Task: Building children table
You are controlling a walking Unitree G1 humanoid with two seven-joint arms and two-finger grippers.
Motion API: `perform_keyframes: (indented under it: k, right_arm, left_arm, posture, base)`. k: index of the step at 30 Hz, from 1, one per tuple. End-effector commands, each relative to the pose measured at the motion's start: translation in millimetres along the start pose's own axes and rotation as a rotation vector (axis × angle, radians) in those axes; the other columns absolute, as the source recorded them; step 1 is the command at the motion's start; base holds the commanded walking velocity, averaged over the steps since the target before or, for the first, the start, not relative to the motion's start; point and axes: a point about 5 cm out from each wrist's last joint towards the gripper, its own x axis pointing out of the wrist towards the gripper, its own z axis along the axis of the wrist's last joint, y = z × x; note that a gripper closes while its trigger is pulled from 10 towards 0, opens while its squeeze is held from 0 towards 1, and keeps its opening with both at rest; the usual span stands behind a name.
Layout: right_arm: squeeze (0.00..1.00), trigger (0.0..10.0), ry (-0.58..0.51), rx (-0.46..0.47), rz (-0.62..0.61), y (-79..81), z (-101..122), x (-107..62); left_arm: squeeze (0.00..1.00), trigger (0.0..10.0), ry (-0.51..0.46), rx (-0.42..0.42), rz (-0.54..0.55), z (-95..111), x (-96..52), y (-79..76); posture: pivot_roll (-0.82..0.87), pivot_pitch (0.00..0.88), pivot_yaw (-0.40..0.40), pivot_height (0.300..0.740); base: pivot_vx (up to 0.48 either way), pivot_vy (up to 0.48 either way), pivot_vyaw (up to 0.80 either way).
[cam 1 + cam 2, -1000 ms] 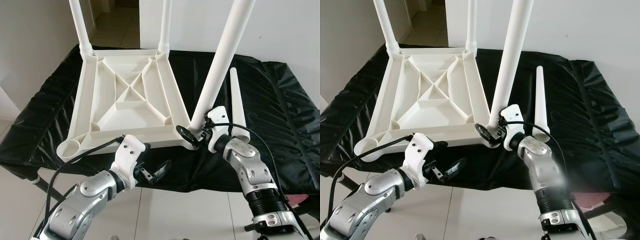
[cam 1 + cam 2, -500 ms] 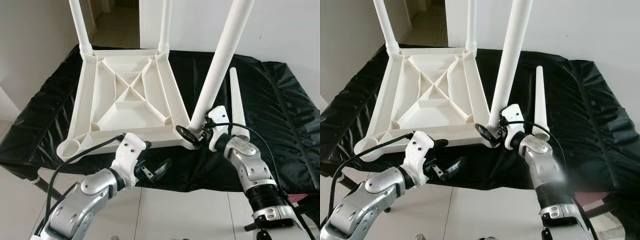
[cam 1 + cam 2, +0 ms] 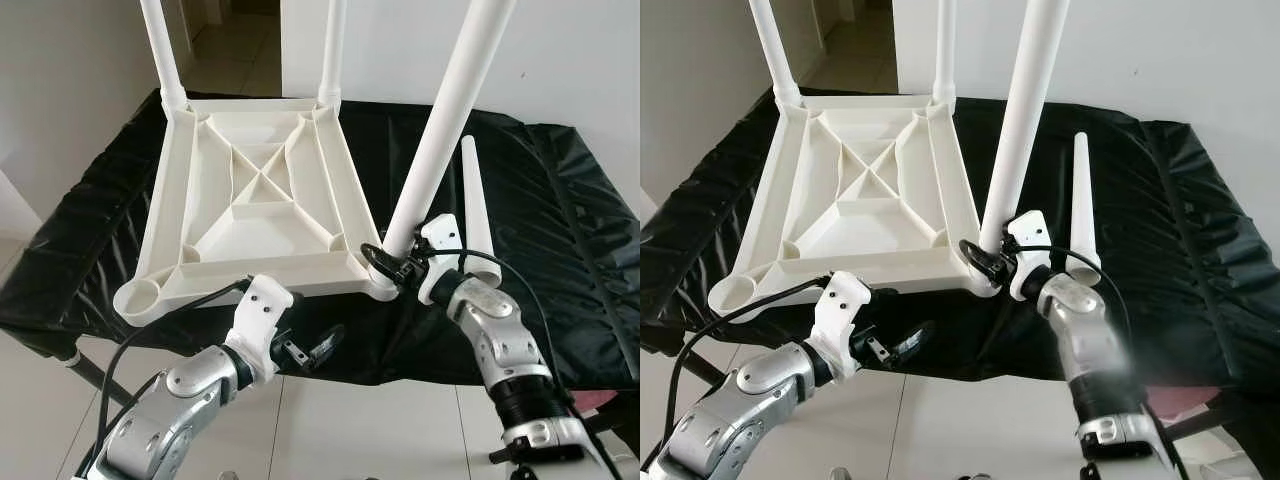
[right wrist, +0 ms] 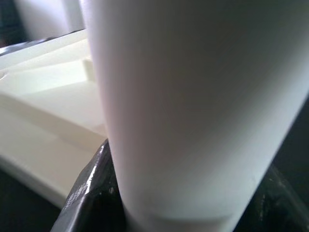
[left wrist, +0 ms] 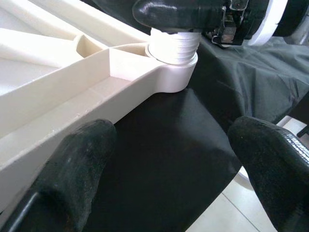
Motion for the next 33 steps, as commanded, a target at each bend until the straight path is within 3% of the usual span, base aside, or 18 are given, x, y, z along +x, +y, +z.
perform_keyframes:
  k: [1, 4, 8, 10, 11, 15, 20, 24, 25, 33]
  right_arm:
    - [0.0, 10.0, 0.057, 0.038, -0.092, 1.9, -9.9, -3.4]
    - [0.0, 10.0, 0.057, 0.062, -0.142, 2.3, -9.5, -3.8]
    - [0.0, 10.0, 0.074, 0.106, -0.27, 3.5, -9.2, -4.1]
    - [0.0, 10.0, 0.084, 0.142, -0.409, 6.1, -8.8, -3.0]
    - [0.0, 10.0, 0.084, 0.142, -0.409, 6.1, -8.8, -3.0]
    - [0.0, 10.0, 0.117, 0.188, -0.747, 19.1, -9.4, -5.9]
    - [0.0, 10.0, 0.115, 0.244, -0.69, 41.6, -8.0, 2.7]
    - [0.0, 10.0, 0.083, 0.268, -0.633, 46.4, -2.9, 6.4]
    - [1.0, 10.0, 0.075, 0.262, -0.64, 43.4, 0.4, 5.4]
    - [1.0, 10.0, 0.042, 0.222, -0.581, 31.7, 7.7, 3.8]
  left_arm:
    - [0.0, 10.0, 0.009, 0.0, -0.018, -3.1, 0.9, -1.2]
    - [0.0, 10.0, 0.008, -0.001, -0.017, -3.2, 1.0, -1.3]
    - [0.0, 10.0, 0.008, -0.004, -0.023, -3.9, 0.9, -3.0]
    - [0.0, 10.0, 0.008, -0.004, -0.029, -4.1, 1.2, -4.3]
    - [0.0, 10.0, 0.008, -0.004, -0.029, -4.1, 1.2, -4.3]
    - [0.0, 10.0, 0.004, -0.007, -0.023, -4.2, 2.0, -3.2]
    - [0.0, 10.0, 0.005, -0.011, -0.025, -5.3, 1.2, -5.7]
    - [0.0, 10.0, 0.007, -0.011, -0.027, -5.4, 0.5, -5.7]
    - [0.0, 10.0, 0.007, -0.006, -0.021, -4.6, -0.3, -2.8]
    - [0.0, 10.0, 0.003, -0.002, -0.008, -3.6, -0.1, -0.4]
  posture:
    - [0.02, 0.112, -0.021, 0.74]
    - [0.02, 0.112, -0.021, 0.74]
    - [0.01, 0.11, -0.023, 0.74]
    - [0.02, 0.108, -0.027, 0.74]
    - [0.02, 0.108, -0.027, 0.74]
    - [0.02, 0.108, -0.032, 0.74]
    - [0.02, 0.102, -0.032, 0.74]
    - [0.03, 0.101, -0.032, 0.74]
    - [0.03, 0.102, -0.031, 0.74]
    - [0.02, 0.107, -0.032, 0.74]
  base:
    - [0.0, 0.0, 0.0]
    - [0.0, 0.0, 0.0]
    - [0.0, 0.0, 0.0]
    - [0.0, 0.0, 0.0]
    - [0.0, 0.0, 0.0]
    - [0.0, 0.0, 0.0]
    - [0.0, 0.0, 0.0]
    - [0.0, 0.0, 0.0]
    - [0.0, 0.0, 0.0]
    - [0.0, 0.0, 0.0]
